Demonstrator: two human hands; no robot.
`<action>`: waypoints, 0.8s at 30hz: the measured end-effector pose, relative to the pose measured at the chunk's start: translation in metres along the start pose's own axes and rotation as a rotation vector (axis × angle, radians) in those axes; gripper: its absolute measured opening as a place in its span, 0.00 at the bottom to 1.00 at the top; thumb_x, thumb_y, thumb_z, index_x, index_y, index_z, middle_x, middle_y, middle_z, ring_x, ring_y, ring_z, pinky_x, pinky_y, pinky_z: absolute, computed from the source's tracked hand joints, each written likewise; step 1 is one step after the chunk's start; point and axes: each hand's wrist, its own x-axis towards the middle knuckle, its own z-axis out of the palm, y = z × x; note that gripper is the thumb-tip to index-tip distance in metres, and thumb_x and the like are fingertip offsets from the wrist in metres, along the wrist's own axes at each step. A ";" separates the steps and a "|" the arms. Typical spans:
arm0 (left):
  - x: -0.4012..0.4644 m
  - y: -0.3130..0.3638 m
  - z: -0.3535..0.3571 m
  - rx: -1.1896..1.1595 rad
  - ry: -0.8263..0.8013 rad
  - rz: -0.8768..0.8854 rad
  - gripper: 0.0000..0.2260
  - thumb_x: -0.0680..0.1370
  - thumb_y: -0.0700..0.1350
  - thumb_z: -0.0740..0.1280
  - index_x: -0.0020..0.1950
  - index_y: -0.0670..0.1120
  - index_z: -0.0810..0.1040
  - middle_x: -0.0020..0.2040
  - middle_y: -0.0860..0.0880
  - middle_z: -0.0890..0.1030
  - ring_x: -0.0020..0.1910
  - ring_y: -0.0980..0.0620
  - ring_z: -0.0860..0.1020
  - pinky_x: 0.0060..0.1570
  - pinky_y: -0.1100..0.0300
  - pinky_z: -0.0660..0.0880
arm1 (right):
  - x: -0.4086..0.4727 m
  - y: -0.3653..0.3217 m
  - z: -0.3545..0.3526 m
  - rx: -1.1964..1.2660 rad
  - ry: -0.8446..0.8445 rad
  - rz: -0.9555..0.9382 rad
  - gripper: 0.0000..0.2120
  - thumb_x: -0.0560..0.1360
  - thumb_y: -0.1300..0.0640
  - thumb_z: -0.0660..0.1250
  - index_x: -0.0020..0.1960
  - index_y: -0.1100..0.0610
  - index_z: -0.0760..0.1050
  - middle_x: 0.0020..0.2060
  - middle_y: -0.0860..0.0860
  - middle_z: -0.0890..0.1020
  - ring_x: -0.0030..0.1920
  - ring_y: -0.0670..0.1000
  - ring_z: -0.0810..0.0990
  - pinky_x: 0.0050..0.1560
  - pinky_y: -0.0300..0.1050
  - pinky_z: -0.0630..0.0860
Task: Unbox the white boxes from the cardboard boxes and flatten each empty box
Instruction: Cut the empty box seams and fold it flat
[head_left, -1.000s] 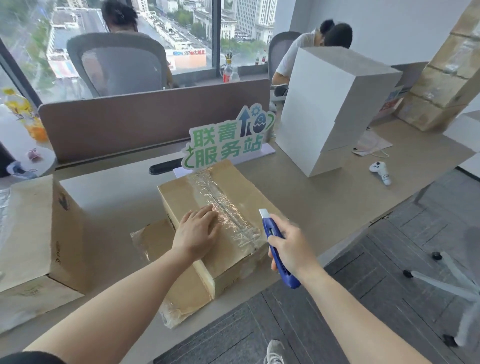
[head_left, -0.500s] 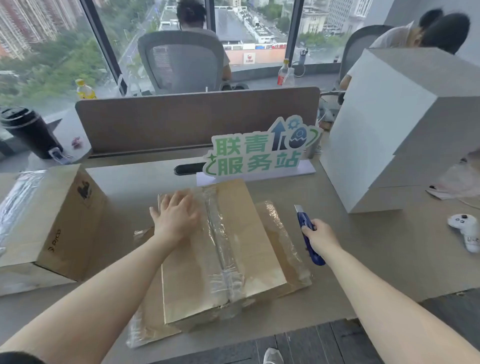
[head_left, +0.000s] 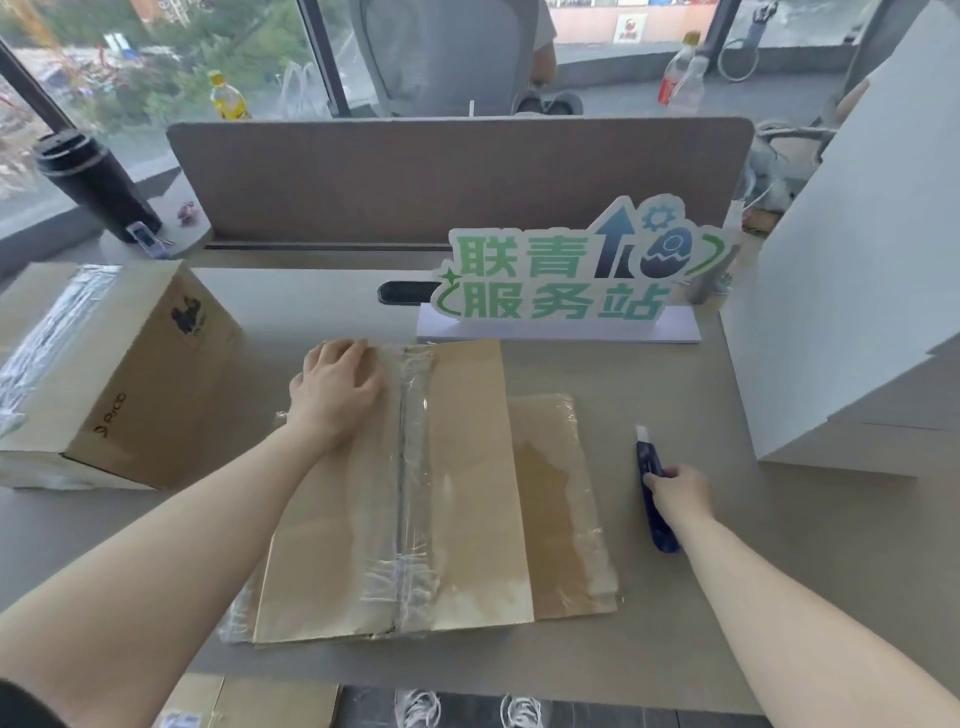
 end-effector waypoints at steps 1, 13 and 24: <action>0.001 0.001 0.000 0.006 0.007 -0.001 0.24 0.81 0.55 0.59 0.77 0.53 0.63 0.75 0.51 0.64 0.76 0.48 0.53 0.71 0.44 0.57 | 0.002 0.001 0.001 -0.030 0.015 -0.012 0.09 0.75 0.57 0.69 0.48 0.63 0.79 0.46 0.61 0.83 0.45 0.60 0.79 0.46 0.49 0.74; 0.006 0.005 0.003 -0.078 0.007 0.040 0.16 0.79 0.52 0.60 0.67 0.56 0.72 0.69 0.51 0.70 0.72 0.48 0.60 0.66 0.45 0.61 | -0.102 -0.145 0.031 0.113 0.231 -0.849 0.10 0.78 0.67 0.62 0.56 0.61 0.79 0.50 0.52 0.79 0.53 0.52 0.76 0.52 0.35 0.68; 0.015 0.006 0.005 -0.226 0.000 0.114 0.07 0.80 0.48 0.61 0.55 0.55 0.77 0.59 0.54 0.76 0.66 0.49 0.66 0.61 0.50 0.59 | -0.131 -0.215 0.110 -0.317 -0.174 -0.894 0.15 0.78 0.61 0.60 0.62 0.59 0.79 0.60 0.56 0.81 0.61 0.59 0.76 0.65 0.51 0.69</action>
